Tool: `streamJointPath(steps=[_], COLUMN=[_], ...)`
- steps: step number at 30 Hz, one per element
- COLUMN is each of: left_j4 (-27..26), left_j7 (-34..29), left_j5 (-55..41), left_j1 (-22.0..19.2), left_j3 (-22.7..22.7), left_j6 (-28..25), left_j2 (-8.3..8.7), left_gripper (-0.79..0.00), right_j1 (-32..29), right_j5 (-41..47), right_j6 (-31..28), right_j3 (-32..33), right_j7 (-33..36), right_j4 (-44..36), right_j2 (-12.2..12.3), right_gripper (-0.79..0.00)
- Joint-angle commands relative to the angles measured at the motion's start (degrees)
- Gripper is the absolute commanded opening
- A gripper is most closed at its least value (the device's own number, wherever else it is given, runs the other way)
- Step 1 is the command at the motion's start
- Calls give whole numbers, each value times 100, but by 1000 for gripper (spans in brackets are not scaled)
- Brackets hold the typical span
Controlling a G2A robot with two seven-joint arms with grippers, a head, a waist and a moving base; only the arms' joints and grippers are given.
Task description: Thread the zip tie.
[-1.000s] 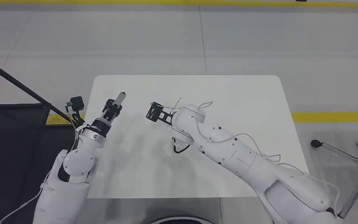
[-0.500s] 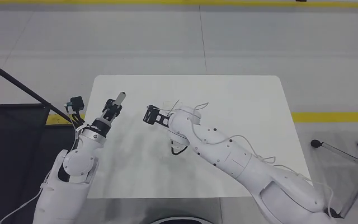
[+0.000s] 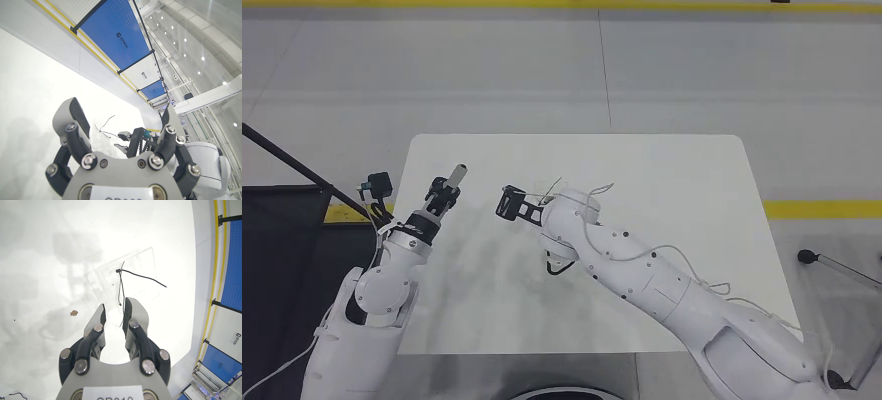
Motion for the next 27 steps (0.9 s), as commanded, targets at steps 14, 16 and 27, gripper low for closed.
streamJointPath(steps=[14, 16, 27], left_j4=[0, 0, 0], left_j7=[0, 0, 0], left_j5=[0, 0, 0], left_j1=[0, 0, 0], left_j3=[0, 0, 0], left_j6=[0, 0, 0], left_j2=[0, 0, 0], left_gripper=[0, 0, 0], right_j1=[-331, -407, -1762], right_j5=[-439, -490, -619], right_j6=[-86, -63, -51], right_j3=[619, 792, 2576], right_j7=[126, 124, -778], right_j4=[-483, -667, -2721], right_j2=[141, 188, 688], right_gripper=[-434, -409, 0])
